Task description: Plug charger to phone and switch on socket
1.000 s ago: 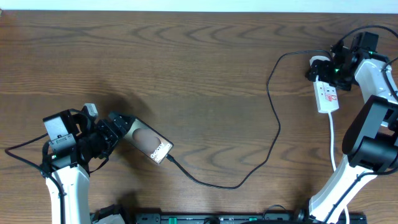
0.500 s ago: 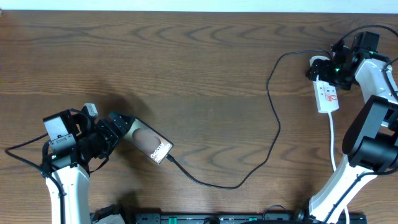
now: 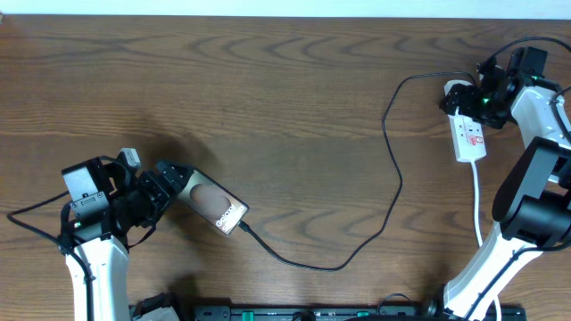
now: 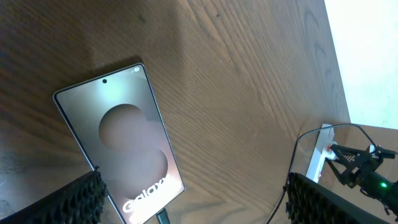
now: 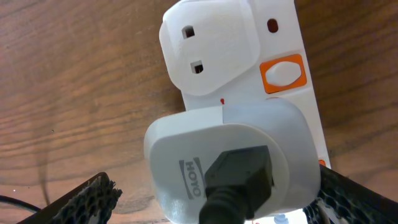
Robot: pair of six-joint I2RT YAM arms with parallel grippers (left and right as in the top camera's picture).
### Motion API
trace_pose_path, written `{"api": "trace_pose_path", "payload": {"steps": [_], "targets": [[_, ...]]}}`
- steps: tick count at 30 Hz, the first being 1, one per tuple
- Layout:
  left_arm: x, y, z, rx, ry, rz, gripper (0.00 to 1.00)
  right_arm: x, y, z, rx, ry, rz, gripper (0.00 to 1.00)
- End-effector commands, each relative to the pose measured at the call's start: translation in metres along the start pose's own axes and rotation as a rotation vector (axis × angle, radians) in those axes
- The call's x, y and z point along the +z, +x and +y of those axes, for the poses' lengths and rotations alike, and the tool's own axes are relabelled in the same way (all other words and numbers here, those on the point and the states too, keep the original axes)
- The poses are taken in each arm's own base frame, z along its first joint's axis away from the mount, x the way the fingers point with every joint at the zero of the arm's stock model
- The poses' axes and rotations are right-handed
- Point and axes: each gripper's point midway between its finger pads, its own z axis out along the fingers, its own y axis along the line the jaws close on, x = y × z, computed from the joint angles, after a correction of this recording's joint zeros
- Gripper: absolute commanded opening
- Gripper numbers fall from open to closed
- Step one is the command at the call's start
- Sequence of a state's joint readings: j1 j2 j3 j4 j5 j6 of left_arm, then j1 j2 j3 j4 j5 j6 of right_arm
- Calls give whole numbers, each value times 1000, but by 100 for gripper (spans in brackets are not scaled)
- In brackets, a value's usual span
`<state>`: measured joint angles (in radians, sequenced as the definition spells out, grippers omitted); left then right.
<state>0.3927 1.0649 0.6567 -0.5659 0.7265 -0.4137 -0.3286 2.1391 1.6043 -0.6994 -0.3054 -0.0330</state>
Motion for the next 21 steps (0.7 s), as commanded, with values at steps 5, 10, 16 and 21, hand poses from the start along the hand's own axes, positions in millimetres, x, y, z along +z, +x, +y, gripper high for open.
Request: {"api": "trace_pose_path", "payload": {"steps": [5,10,16,21], "targets": [[0,0,3,15,-8,-1,90,23,36,45,36,-215,121,90],[0,1,3,15,-8,0,91,24,37,48,30,-216,124,89],[0,0,3,15,-8,-1,90,23,44,46,42,-205,155,88],[0,0,3,15,-8,-1,90,23,49,48,47,-206,173,88]]}}
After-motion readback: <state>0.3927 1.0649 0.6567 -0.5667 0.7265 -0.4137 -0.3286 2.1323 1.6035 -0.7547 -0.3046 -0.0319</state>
